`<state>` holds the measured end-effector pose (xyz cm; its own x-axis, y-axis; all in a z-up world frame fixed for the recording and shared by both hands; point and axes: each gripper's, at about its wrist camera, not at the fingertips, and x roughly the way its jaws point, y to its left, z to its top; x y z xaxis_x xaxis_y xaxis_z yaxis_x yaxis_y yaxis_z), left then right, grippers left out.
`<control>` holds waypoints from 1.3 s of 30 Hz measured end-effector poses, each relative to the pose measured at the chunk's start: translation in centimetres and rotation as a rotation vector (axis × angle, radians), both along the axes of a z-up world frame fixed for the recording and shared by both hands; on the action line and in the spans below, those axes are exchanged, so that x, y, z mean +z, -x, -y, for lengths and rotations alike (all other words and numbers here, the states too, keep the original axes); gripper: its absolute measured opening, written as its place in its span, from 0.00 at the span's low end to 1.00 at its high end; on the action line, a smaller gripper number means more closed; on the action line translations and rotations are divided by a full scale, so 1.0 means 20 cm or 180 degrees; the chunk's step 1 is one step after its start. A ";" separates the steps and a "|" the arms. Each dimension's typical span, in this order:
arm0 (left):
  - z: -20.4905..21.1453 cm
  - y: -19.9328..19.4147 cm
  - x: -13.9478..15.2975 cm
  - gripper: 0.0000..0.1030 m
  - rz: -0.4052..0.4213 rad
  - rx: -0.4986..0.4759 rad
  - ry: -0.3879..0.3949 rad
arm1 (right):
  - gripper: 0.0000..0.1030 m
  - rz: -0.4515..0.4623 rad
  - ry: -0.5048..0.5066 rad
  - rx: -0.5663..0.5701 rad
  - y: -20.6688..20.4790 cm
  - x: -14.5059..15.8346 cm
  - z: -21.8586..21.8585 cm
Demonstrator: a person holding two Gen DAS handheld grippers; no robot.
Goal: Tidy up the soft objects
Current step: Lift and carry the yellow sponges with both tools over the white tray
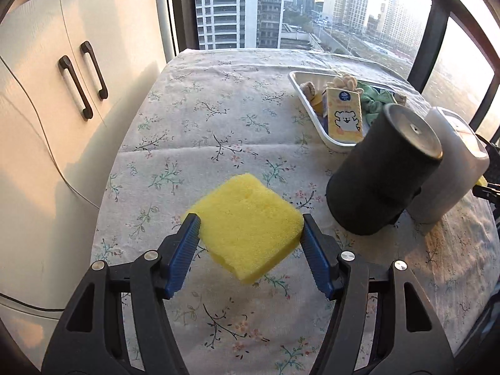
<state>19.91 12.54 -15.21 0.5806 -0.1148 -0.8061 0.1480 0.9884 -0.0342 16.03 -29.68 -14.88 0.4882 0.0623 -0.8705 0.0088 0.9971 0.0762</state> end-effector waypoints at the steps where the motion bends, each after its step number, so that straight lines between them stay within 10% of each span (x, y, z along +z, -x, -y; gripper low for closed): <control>1: -0.02 -0.04 0.00 0.60 -0.0012 0.0040 0.0032 | 0.55 -0.0007 0.0015 -0.0019 -0.03 0.00 0.01; 22: 0.38 -0.96 0.10 0.60 -0.0037 -0.0077 0.0052 | 0.55 -0.0106 -0.0458 -0.0035 -0.79 0.04 -0.03; 39: 0.72 -1.10 -0.02 0.61 -0.0162 -0.0527 -0.0237 | 0.55 -0.0533 -0.0664 0.0081 -0.94 -0.09 -0.20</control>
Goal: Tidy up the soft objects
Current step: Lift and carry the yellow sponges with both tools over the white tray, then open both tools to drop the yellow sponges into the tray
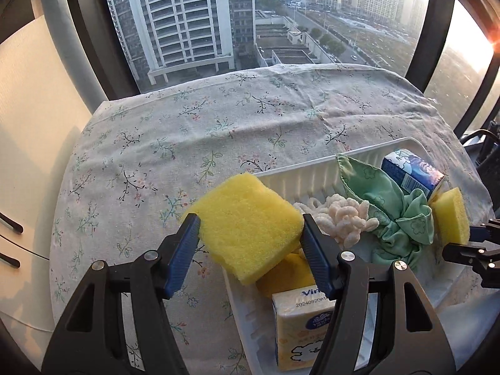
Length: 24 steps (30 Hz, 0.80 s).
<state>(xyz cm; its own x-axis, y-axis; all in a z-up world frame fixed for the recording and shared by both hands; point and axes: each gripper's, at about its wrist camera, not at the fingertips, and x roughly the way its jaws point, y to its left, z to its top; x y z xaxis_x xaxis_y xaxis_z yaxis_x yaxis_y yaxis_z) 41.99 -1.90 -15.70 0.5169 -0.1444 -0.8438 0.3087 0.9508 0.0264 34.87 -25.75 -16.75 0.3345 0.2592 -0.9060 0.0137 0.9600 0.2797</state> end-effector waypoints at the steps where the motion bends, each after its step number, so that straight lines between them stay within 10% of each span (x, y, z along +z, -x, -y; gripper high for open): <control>1: 0.01 -0.01 -0.01 0.61 -0.0036 -0.0055 -0.0008 | 0.55 -0.0005 0.0006 0.0010 0.00 -0.01 -0.01; 24: 0.05 0.12 0.15 0.67 0.0091 -0.0306 -0.0034 | 0.69 -0.0051 -0.0061 -0.0020 0.05 0.08 -0.01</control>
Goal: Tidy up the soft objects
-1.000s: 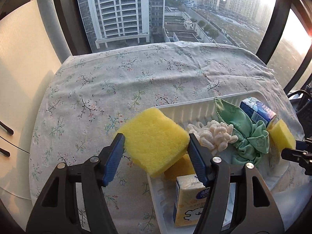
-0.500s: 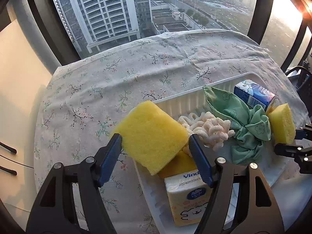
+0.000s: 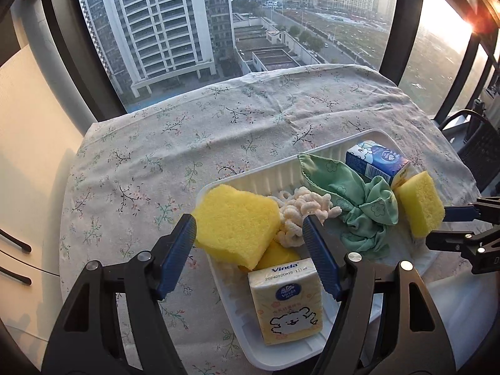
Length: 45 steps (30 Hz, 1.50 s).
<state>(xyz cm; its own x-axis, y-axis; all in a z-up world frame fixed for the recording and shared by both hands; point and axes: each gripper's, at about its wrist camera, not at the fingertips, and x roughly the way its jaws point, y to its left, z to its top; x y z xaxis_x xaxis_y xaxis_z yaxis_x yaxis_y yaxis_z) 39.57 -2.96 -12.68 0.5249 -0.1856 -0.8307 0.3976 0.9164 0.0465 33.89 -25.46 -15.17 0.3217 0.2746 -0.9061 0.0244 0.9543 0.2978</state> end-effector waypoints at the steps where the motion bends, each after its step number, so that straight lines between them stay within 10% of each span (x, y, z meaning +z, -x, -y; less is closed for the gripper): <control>1: 0.00 0.00 0.01 0.67 0.0005 0.0006 -0.0004 | 0.70 0.0016 -0.0005 -0.0003 0.01 0.01 0.00; 21: -0.52 0.24 -0.03 0.67 -0.0053 0.0850 -0.0044 | 0.73 0.0133 0.0160 -0.0408 0.33 0.05 0.26; 45: -0.86 1.21 -0.15 0.67 -0.0119 0.1442 -0.0042 | 0.90 -0.0160 0.0345 -0.0414 1.09 -0.13 0.16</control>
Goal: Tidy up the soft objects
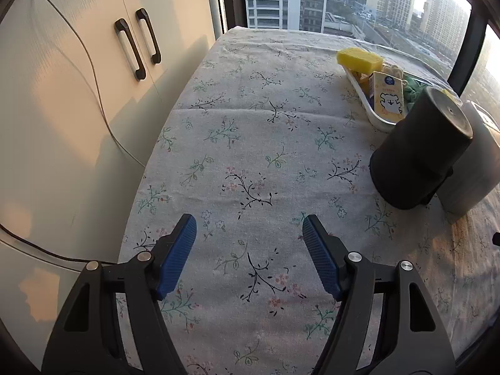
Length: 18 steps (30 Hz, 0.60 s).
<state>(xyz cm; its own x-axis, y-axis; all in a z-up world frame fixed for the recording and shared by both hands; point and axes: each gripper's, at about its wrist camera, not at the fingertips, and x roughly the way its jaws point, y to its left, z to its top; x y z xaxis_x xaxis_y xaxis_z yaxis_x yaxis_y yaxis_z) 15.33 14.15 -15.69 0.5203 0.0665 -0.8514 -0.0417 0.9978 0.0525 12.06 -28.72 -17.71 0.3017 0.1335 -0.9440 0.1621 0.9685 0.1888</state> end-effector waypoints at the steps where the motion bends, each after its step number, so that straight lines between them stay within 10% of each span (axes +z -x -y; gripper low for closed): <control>1: 0.02 0.03 0.00 0.67 -0.0009 0.0020 -0.0006 | 0.90 0.0021 0.0031 0.0032 0.04 0.00 -0.03; 18: 0.56 0.49 0.12 0.67 -0.0154 -0.0182 -0.0152 | 0.98 0.0437 0.0847 0.0026 0.56 0.26 -0.64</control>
<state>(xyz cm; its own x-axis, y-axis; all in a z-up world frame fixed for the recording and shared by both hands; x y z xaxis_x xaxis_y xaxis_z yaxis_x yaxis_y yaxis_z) 5.48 2.91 -13.27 0.4826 0.0788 -0.8723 0.0192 0.9948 0.1005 0.93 -15.92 -12.42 0.4290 -0.1101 -0.8966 0.1445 0.9881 -0.0522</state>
